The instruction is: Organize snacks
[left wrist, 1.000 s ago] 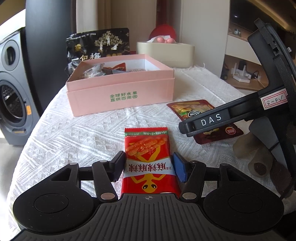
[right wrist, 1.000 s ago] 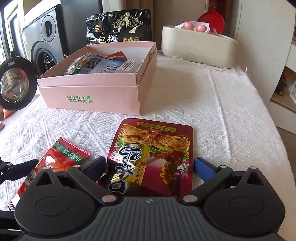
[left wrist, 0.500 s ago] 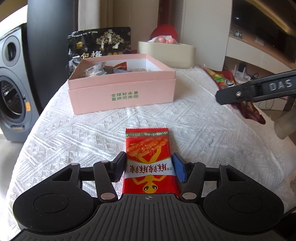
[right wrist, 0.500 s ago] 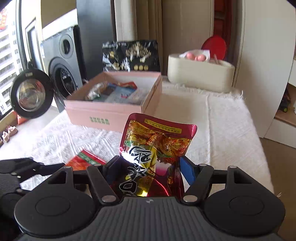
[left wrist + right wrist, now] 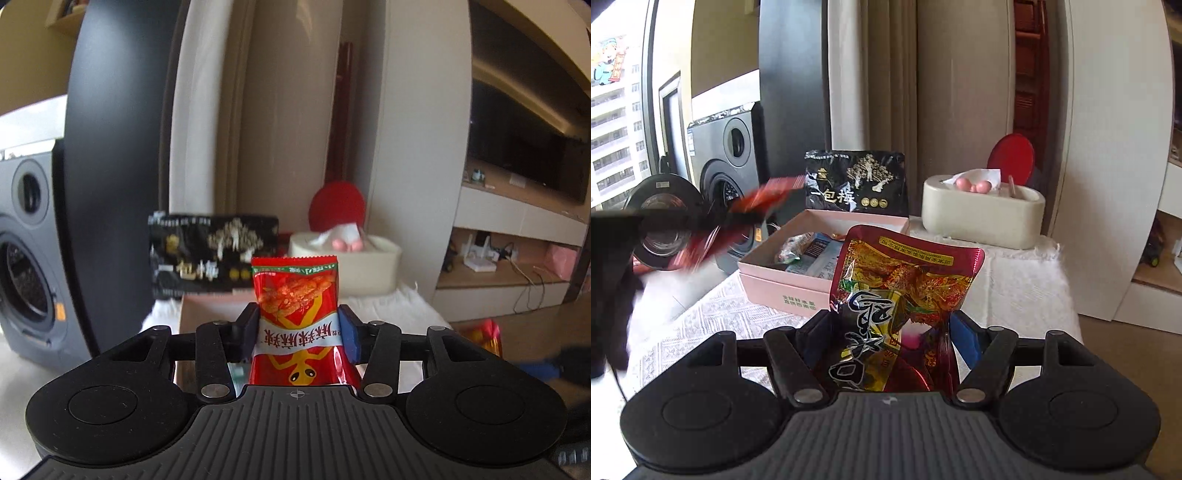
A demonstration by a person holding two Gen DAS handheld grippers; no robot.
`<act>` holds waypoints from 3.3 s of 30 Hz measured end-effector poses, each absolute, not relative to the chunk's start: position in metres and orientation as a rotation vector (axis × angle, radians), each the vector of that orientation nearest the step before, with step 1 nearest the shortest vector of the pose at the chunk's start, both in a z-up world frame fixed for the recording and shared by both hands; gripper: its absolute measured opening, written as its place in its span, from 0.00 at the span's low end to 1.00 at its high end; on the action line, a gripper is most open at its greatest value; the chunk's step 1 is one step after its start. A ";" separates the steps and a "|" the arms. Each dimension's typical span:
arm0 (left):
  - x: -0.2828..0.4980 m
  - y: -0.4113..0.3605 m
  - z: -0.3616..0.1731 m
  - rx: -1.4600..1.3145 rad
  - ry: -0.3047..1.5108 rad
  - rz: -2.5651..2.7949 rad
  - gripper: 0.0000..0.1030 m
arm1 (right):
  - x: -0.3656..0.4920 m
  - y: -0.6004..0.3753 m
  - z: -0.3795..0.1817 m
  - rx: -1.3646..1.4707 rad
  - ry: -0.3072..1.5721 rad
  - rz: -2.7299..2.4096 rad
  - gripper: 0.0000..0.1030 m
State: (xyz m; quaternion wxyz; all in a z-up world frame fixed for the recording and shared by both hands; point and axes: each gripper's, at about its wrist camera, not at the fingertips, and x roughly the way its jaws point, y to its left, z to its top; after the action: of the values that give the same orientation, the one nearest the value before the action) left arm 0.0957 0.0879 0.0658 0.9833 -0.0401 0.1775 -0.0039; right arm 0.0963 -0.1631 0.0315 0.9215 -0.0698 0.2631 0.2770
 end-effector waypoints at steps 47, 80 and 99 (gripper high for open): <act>0.136 0.170 0.011 -0.252 0.439 -0.057 0.54 | 0.285 -0.025 0.069 -0.081 0.676 0.736 0.76; -0.041 0.017 0.027 -0.081 0.508 0.096 0.18 | 0.041 -0.150 0.020 -0.074 0.618 0.560 0.82; -0.035 0.018 0.020 -0.098 0.562 0.085 0.18 | 0.045 -0.149 0.010 -0.074 0.670 0.560 0.82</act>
State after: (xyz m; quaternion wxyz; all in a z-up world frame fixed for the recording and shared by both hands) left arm -0.0346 0.0177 0.0202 0.9588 -0.0482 0.2769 0.0417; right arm 0.0446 -0.1486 0.0103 0.9056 -0.0360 0.3242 0.2712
